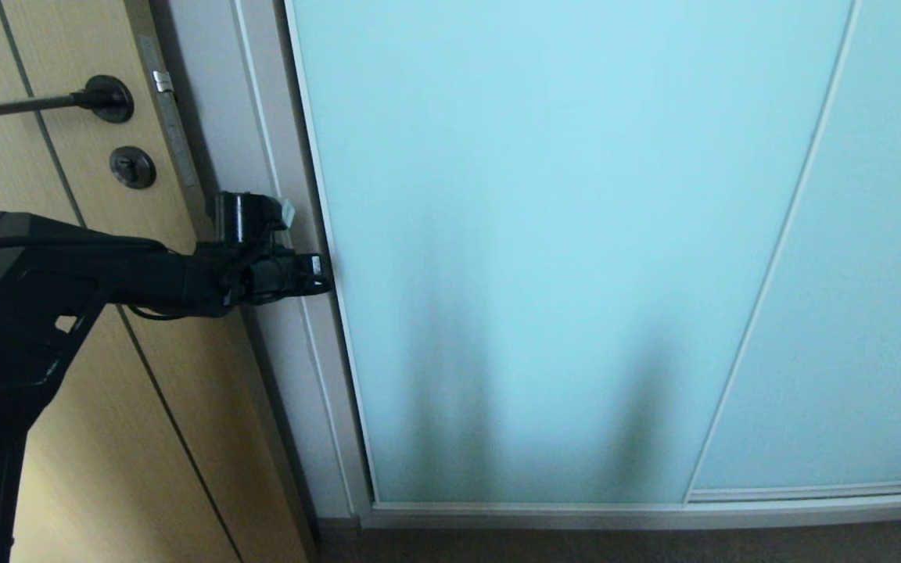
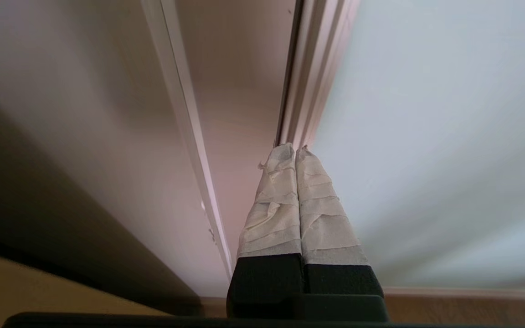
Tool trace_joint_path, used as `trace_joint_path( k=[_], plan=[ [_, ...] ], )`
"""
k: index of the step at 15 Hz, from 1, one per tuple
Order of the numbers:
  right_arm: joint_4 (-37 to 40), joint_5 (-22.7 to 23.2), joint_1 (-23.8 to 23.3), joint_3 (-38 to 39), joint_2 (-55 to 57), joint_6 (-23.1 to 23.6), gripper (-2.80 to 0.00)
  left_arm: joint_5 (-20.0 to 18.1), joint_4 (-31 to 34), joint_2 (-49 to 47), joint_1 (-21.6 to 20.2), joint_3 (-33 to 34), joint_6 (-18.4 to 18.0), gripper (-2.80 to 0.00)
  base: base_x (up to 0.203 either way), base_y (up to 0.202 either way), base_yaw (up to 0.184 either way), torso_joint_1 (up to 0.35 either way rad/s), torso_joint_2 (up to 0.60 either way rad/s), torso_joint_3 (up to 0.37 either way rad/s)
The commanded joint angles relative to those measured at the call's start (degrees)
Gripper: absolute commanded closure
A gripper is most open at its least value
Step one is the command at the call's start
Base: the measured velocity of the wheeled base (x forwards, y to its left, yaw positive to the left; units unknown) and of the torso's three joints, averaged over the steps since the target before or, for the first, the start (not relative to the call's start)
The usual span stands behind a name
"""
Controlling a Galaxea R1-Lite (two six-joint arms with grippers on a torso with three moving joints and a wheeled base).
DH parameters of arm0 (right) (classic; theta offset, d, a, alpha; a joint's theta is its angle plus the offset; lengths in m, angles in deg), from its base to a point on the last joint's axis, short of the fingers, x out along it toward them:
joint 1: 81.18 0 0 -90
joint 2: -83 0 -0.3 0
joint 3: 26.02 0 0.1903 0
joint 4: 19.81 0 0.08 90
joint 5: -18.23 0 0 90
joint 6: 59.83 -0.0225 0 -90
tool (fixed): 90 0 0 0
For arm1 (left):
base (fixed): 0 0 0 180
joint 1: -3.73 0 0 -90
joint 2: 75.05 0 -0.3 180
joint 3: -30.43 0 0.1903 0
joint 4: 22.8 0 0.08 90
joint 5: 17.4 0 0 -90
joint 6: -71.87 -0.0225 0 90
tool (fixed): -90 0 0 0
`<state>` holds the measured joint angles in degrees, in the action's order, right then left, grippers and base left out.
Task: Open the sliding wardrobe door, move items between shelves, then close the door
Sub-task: Open the door
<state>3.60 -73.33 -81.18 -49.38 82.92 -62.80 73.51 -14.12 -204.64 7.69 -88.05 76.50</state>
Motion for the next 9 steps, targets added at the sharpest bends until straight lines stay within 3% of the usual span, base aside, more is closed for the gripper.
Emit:
trace_joint_path(
  k=[1, 9],
  plan=[
    [-0.02, -0.02, 0.0, 0.0, -0.01, -0.01, 0.0, 0.06, -0.12, -2.03, -0.01, -1.28, 0.05, 0.0, 0.0, 0.0, 0.0, 0.0, 0.0, 0.0],
    [-0.04, 0.01, 0.0, 0.09, -0.01, -0.01, 0.0, 0.06, -0.12, -5.67, 0.3, -4.51, 0.03, 0.0, 0.0, 0.0, 0.0, 0.0, 0.0, 0.0]
  ],
)
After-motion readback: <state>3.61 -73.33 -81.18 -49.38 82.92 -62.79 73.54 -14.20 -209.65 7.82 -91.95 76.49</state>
